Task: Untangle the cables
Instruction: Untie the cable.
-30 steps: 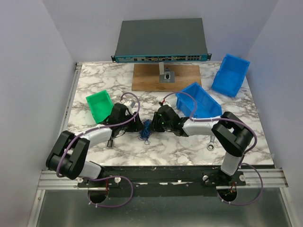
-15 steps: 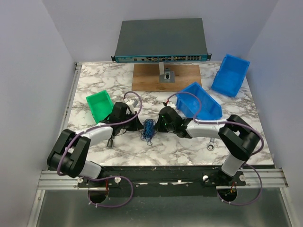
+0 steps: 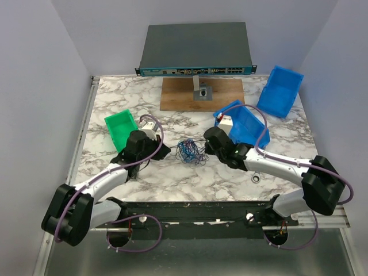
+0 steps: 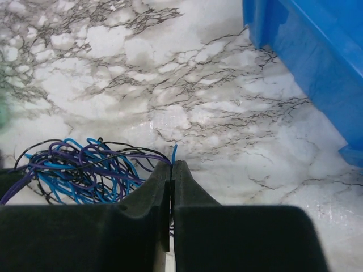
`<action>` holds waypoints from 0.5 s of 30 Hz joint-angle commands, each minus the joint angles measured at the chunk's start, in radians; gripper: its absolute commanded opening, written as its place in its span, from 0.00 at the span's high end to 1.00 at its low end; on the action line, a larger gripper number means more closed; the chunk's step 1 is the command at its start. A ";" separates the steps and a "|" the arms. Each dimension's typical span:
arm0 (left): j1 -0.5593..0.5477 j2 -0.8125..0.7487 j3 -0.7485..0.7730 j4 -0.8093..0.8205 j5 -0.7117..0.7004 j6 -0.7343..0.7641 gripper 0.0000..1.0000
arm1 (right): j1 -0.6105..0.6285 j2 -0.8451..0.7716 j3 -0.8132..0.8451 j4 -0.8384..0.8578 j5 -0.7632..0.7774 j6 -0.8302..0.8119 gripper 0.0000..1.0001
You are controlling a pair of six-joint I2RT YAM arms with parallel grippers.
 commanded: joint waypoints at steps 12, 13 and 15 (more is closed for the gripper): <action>0.008 0.213 0.096 -0.041 0.100 0.027 1.00 | -0.008 0.024 -0.058 0.122 -0.360 -0.224 0.26; 0.008 0.221 0.102 -0.047 0.102 0.027 1.00 | -0.008 0.042 -0.044 0.116 -0.367 -0.222 0.26; 0.006 0.233 0.114 -0.057 0.108 0.030 1.00 | -0.007 0.082 -0.020 0.112 -0.369 -0.221 0.26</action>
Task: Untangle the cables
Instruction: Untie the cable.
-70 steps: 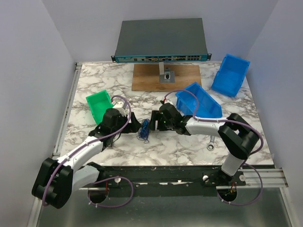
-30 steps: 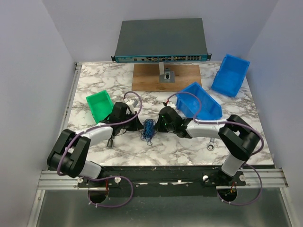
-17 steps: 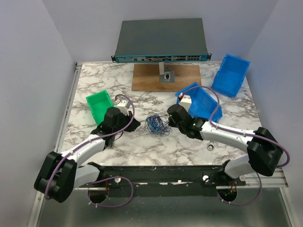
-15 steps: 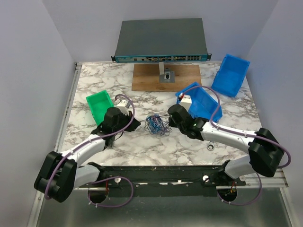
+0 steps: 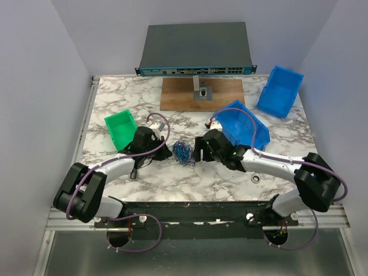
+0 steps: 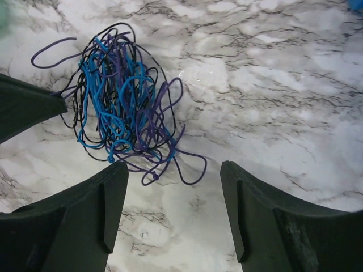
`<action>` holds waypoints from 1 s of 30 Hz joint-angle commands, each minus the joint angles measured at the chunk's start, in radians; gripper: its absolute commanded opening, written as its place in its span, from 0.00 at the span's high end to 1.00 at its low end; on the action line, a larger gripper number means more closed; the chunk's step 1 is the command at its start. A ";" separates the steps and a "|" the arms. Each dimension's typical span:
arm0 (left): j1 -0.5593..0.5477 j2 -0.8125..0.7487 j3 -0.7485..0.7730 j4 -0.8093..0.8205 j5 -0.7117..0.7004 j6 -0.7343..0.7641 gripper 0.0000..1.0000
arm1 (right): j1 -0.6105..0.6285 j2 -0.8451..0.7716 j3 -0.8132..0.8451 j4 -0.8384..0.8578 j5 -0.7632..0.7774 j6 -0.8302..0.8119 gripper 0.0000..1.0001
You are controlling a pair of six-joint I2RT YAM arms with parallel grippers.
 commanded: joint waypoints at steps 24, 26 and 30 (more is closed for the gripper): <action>-0.003 -0.049 0.025 -0.057 -0.071 0.013 1.00 | 0.020 0.169 0.053 -0.122 0.230 0.029 0.98; 0.003 -0.077 0.011 -0.068 -0.131 -0.001 1.00 | 0.020 0.106 0.011 -0.164 0.296 0.039 0.98; 0.030 -0.136 -0.020 -0.091 -0.254 -0.059 1.00 | 0.019 0.032 -0.033 -0.264 0.473 0.105 0.98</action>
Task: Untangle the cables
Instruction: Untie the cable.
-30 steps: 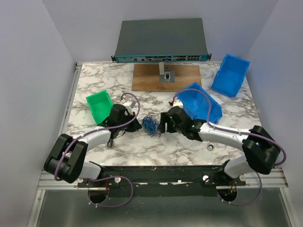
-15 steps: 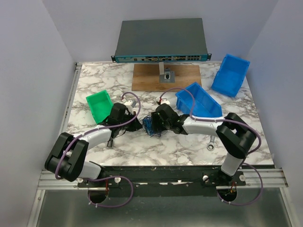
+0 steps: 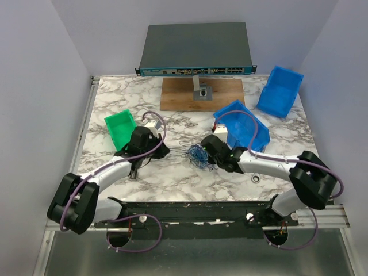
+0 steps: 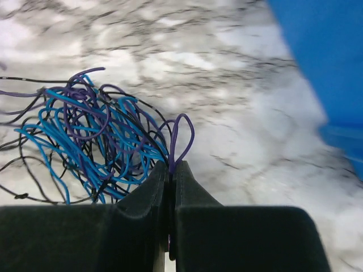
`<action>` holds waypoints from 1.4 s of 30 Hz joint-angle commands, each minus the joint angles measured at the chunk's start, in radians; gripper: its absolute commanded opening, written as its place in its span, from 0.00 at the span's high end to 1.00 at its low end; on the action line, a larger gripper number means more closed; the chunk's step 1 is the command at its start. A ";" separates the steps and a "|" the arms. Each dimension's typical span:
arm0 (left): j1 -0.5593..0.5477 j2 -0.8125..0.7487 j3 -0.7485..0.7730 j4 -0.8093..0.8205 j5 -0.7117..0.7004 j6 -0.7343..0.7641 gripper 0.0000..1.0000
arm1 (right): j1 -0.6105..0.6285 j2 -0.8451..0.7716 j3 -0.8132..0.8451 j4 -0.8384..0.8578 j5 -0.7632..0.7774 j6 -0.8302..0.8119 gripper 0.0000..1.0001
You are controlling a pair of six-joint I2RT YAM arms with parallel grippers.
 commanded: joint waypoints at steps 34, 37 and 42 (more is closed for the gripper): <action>-0.121 0.016 0.070 0.008 -0.099 -0.083 0.25 | -0.004 0.063 0.184 0.009 -0.003 -0.140 0.28; -0.124 0.134 0.077 0.086 -0.025 -0.157 0.25 | -0.005 0.148 0.234 -0.019 0.001 -0.117 0.28; -0.144 0.279 0.120 0.135 0.016 -0.208 0.32 | -0.009 0.217 0.212 0.005 -0.048 -0.060 0.38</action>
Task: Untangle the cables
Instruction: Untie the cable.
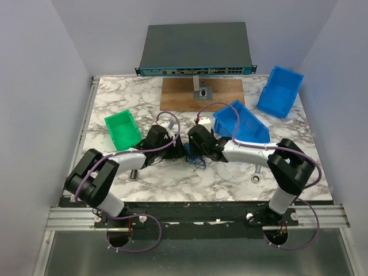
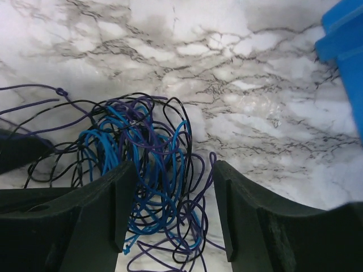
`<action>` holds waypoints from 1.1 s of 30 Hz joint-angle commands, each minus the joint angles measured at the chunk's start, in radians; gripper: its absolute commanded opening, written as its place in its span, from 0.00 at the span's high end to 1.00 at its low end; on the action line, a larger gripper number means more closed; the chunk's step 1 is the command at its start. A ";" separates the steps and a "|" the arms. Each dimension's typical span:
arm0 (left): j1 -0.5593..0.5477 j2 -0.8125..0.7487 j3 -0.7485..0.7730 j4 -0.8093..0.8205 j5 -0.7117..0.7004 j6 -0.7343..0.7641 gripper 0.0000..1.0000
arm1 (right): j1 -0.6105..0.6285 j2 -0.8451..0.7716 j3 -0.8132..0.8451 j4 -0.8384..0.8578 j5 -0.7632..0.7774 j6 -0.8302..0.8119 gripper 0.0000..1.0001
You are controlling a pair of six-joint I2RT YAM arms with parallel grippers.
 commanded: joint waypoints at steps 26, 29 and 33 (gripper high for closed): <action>0.129 -0.202 -0.079 -0.144 0.027 -0.017 1.00 | -0.018 -0.461 -0.179 -0.266 0.326 0.218 0.94; 0.184 -0.273 -0.122 -0.159 -0.004 -0.018 1.00 | -0.027 -0.499 -0.177 -0.344 0.399 0.275 0.94; 0.211 -0.377 -0.149 -0.209 -0.102 -0.028 1.00 | -0.035 -0.531 -0.179 -0.410 0.461 0.341 0.94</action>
